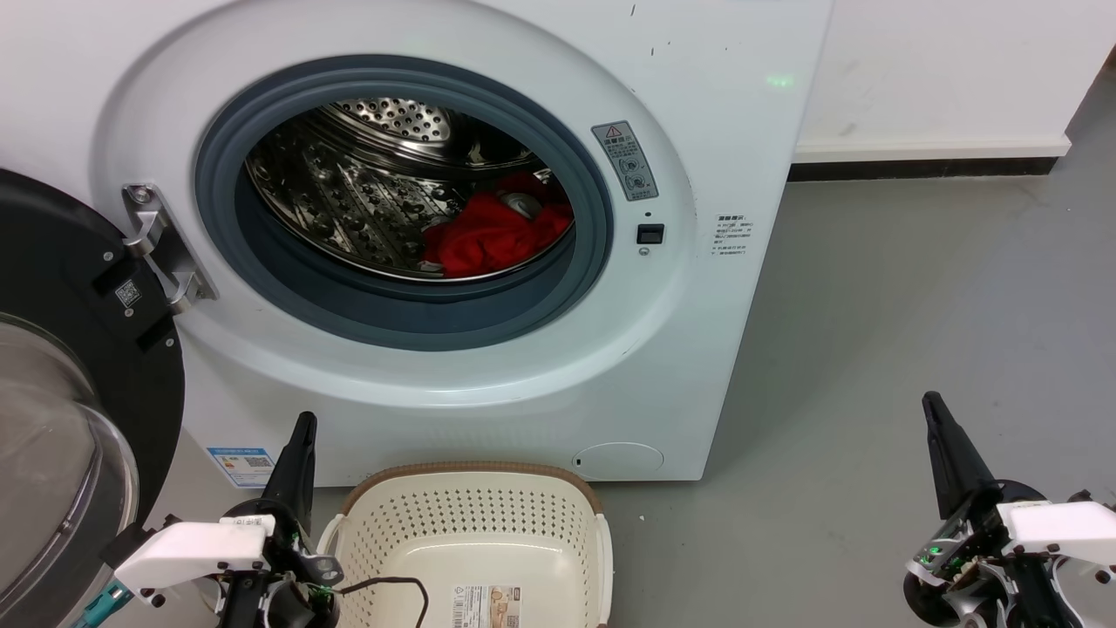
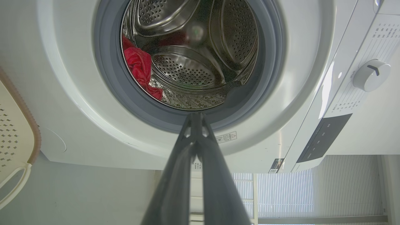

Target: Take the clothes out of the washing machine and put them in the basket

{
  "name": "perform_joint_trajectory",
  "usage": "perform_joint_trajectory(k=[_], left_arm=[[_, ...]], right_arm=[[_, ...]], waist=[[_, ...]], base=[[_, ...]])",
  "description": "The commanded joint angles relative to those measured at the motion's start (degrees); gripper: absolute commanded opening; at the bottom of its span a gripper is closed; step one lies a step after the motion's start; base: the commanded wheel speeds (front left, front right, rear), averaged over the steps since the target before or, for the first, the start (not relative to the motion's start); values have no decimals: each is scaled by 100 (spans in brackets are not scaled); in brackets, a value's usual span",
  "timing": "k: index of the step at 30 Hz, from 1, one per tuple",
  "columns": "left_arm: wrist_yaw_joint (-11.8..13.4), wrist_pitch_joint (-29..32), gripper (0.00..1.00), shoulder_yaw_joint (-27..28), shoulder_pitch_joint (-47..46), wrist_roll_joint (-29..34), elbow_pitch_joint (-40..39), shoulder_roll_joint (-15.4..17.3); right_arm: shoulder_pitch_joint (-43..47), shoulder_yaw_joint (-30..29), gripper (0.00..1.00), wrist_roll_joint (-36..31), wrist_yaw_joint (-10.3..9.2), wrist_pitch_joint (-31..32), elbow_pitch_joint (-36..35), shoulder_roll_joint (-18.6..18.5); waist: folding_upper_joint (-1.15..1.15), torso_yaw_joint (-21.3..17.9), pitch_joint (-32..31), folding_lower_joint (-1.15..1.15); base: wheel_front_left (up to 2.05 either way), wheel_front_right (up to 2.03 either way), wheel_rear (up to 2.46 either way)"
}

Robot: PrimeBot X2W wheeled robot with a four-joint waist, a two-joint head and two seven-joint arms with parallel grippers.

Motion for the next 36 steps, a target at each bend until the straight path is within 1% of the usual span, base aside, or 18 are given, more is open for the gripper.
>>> perform_joint_trajectory(k=[1,36], left_arm=[[-11,13,0,12,-34,8,-2,-9],[-10,13,0,12,-34,8,-2,-10]], right_arm=[[-81,2,0,-25,0,10,7,21],[-81,3,0,-25,0,10,7,21]], waist=[[0,0,0,0],[0,0,0,0]], base=[[0,0,0],[0,0,0]])
